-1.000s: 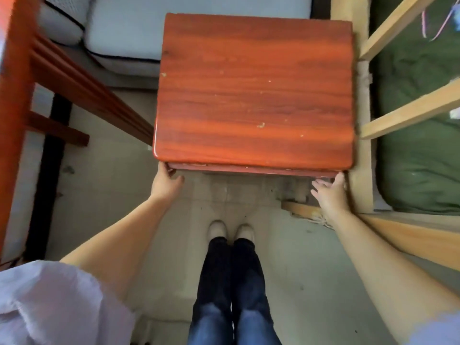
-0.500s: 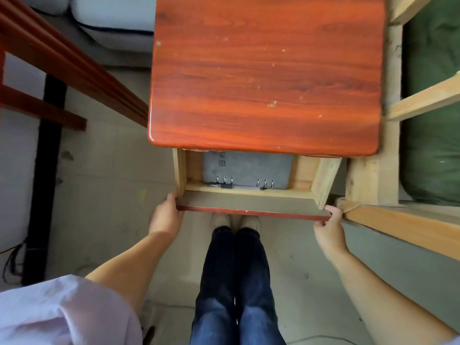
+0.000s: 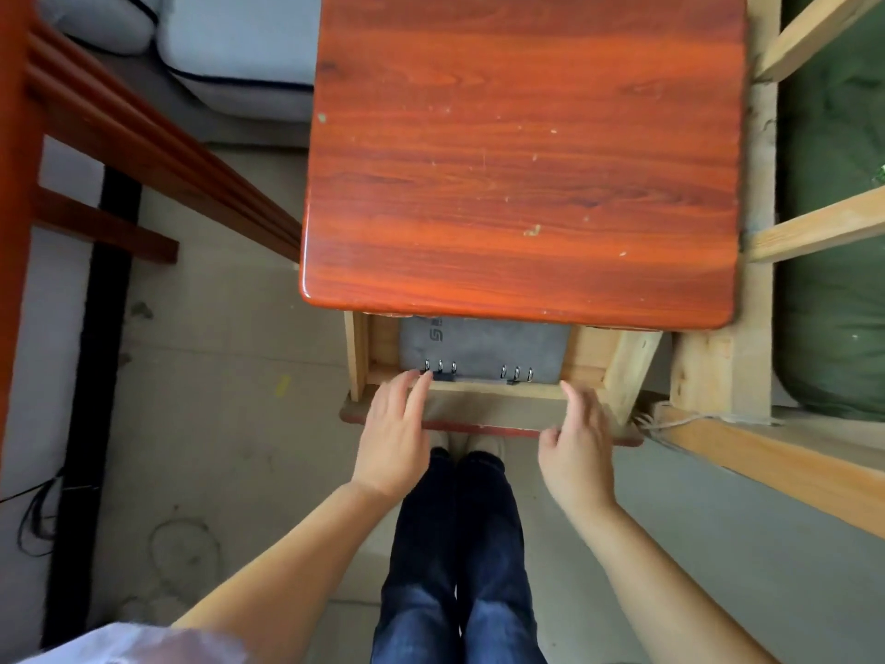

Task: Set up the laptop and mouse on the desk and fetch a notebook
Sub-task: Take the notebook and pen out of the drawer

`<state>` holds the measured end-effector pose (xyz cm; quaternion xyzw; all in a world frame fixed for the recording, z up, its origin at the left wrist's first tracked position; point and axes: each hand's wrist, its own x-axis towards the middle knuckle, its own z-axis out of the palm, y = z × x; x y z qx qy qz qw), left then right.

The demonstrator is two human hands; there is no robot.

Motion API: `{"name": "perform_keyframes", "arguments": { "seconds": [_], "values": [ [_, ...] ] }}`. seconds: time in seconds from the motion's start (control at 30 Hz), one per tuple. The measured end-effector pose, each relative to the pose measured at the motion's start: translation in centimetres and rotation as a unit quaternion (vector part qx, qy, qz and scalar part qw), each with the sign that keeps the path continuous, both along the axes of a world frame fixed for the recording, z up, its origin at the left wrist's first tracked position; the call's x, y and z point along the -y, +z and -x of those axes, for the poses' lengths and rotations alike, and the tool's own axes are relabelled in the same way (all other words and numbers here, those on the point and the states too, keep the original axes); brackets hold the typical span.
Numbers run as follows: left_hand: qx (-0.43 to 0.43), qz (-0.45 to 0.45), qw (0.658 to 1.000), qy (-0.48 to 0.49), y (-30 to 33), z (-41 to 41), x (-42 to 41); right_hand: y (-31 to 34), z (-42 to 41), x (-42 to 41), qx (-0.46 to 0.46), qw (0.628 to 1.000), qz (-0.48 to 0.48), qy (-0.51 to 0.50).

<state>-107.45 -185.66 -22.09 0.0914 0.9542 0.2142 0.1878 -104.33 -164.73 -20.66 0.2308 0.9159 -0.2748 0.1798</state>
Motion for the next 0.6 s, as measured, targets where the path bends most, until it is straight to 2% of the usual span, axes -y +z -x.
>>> {"name": "perform_keyframes", "arguments": {
  "seconds": [0.07, 0.17, 0.27, 0.43, 0.53, 0.6],
  "values": [
    [0.099, -0.011, 0.995, 0.024, -0.7, 2.0, -0.8, -0.5, 1.8, 1.5, 0.019, 0.995, 0.068, 0.075],
    [0.202, 0.063, 0.974, 0.076, -2.6, 5.2, -1.3, -2.7, 4.5, 2.4, 0.067, 0.98, 0.1, 0.156],
    [0.201, 0.113, 0.972, 0.054, -3.9, 6.7, -1.5, -4.7, 6.1, 2.5, 0.105, 0.971, 0.082, 0.197],
    [0.192, 0.149, 0.97, -0.002, -5.0, 6.6, -1.4, -6.1, 6.4, 3.0, 0.127, 0.951, -0.013, 0.281],
    [0.189, 0.126, 0.974, -0.02, -4.8, 6.2, -0.8, -5.9, 6.1, 3.1, 0.119, 0.949, -0.039, 0.289],
    [0.156, 0.067, 0.985, -0.023, -4.4, 6.0, -0.4, -5.7, 5.9, 3.1, 0.096, 0.951, -0.04, 0.291]
  ]
}}
